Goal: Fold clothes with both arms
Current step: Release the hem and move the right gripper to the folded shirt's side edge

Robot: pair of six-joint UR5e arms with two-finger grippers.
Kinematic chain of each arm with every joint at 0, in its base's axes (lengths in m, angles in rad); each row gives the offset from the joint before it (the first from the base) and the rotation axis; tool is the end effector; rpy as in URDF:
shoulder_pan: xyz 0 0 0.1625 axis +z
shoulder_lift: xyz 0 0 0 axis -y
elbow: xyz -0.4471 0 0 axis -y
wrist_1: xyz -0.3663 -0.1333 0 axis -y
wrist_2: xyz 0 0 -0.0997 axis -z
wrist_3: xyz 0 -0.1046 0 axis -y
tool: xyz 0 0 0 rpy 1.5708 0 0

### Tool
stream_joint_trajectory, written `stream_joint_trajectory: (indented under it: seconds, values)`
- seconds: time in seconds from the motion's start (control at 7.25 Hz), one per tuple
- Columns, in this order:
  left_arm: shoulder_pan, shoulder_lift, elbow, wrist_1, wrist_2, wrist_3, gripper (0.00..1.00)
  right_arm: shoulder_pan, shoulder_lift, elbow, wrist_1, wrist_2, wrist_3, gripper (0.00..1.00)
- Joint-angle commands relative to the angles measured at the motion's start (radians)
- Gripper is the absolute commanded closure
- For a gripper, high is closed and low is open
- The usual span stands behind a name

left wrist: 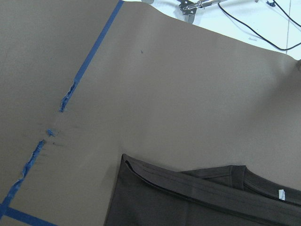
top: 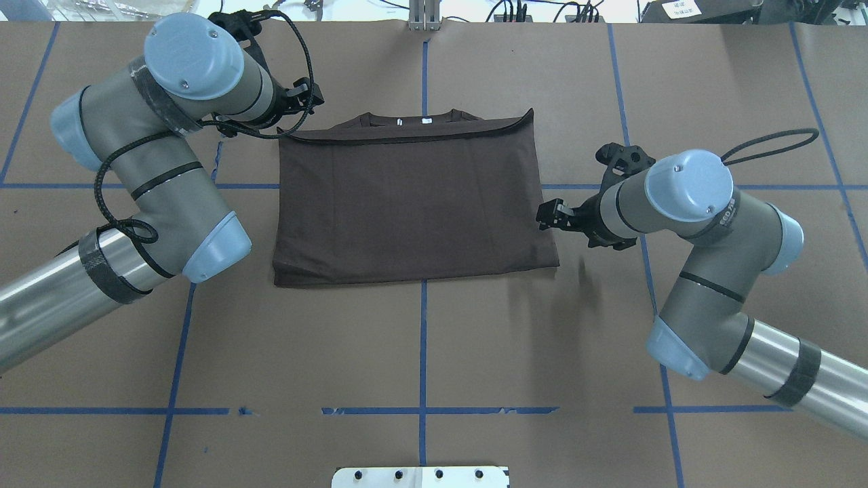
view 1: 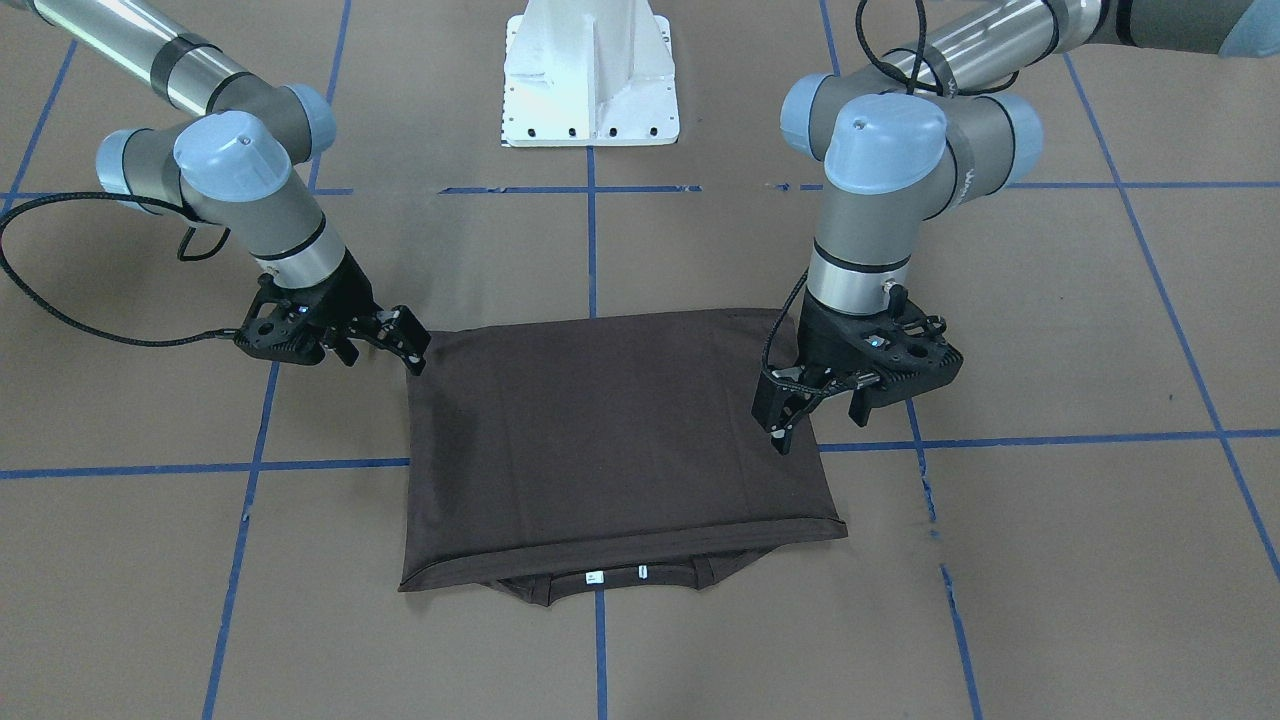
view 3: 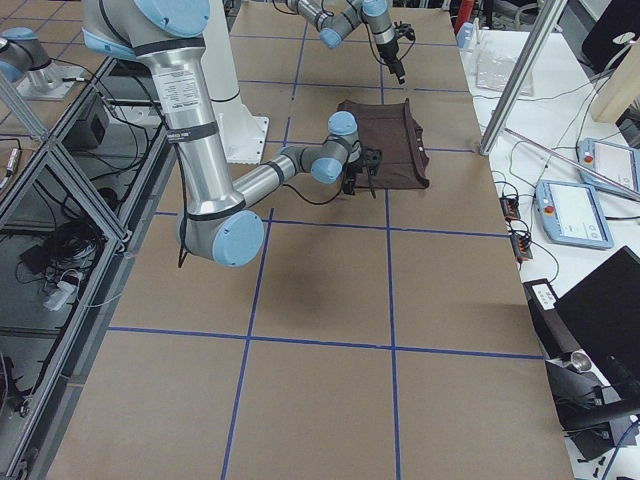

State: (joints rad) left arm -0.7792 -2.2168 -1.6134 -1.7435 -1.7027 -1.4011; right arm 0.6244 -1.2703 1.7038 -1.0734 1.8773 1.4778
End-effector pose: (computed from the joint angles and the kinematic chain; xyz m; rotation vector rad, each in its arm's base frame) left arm 0.4109 -0.5739 0.2786 0.2863 0.8313 -0.5135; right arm -0.4308 -0.4358 0.4153 0.0585 -0.9687 0.3467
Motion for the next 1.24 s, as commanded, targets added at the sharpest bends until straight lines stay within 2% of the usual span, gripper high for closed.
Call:
stream_joint_trajectory:
  seconds: [0.0, 0.28, 0.41, 0.55, 0.69, 0.83, 1.1]
  values:
    - [0.002, 0.002, -0.007, 0.006, 0.002, -0.004, 0.0, -0.064, -0.009, 0.016, 0.0, -0.026, 0.007, 0.01]
    - [0.002, 0.008, -0.007, 0.004, 0.002, -0.004, 0.0, -0.063, -0.004, 0.004, 0.0, -0.053, -0.002, 0.02]
    - [0.002, 0.009, -0.007, 0.004, 0.002, -0.004, 0.0, -0.063, 0.005, -0.006, 0.0, -0.066, -0.004, 0.18]
    - [0.002, 0.012, -0.007, 0.004, 0.002, -0.004, 0.0, -0.063, 0.006, -0.006, 0.0, -0.066, -0.004, 0.65]
    - [0.0, 0.014, -0.007, 0.002, 0.002, -0.004, 0.0, -0.06, 0.012, -0.006, 0.001, -0.067, -0.002, 0.96]
    - [0.002, 0.014, -0.007, 0.002, 0.005, -0.004, 0.0, -0.055, 0.012, -0.006, 0.001, -0.067, -0.004, 1.0]
    - [0.002, 0.016, -0.003, -0.001, 0.006, -0.003, 0.0, -0.054, 0.014, -0.004, 0.003, -0.055, -0.007, 1.0]
